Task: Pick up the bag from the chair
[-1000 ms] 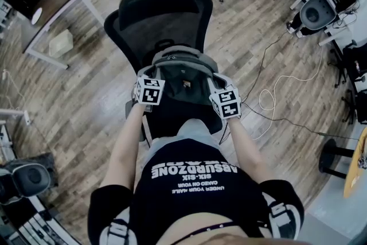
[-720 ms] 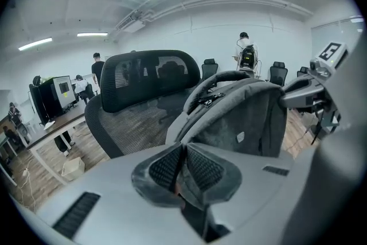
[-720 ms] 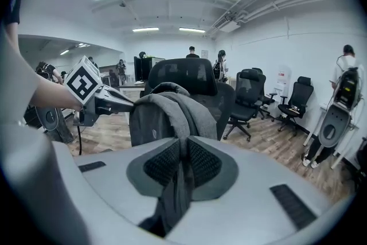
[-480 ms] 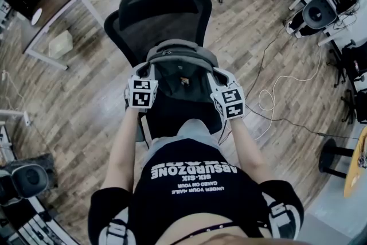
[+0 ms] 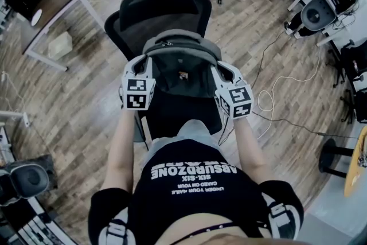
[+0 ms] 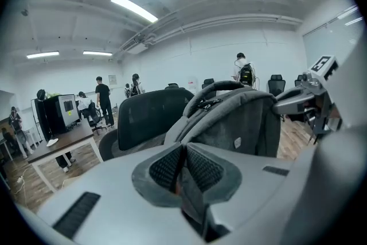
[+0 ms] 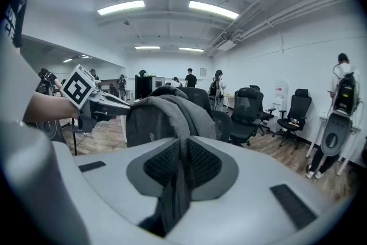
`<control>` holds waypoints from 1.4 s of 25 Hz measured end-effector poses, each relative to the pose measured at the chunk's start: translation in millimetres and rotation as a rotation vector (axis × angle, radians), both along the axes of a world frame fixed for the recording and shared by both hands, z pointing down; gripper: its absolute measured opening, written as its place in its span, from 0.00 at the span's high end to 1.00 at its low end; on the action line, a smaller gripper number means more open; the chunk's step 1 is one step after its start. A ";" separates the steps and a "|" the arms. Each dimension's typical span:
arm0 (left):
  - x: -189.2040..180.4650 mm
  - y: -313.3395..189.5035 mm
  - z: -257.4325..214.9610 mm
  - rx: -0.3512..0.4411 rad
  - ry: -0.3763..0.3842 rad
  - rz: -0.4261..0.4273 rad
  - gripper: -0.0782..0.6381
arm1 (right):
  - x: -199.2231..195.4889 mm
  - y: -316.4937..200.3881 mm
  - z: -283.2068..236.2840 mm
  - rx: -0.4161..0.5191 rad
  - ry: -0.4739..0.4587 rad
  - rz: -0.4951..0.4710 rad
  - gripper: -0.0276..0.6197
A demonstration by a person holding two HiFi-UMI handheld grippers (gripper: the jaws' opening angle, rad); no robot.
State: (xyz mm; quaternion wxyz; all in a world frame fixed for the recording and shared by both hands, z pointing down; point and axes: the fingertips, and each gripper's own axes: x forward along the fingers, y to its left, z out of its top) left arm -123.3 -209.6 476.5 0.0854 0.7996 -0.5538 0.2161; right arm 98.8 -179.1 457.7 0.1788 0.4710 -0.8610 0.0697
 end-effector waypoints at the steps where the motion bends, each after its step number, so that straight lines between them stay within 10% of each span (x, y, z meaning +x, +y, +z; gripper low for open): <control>1: 0.1 0.2 -5.5 0.011 -0.008 0.004 0.84 | 0.1 0.1 -4.1 0.007 -0.008 0.001 0.87; 35: -8.5 25.0 -142.9 0.260 0.040 0.046 0.84 | -6.0 23.3 -125.7 0.218 -0.197 -0.047 0.87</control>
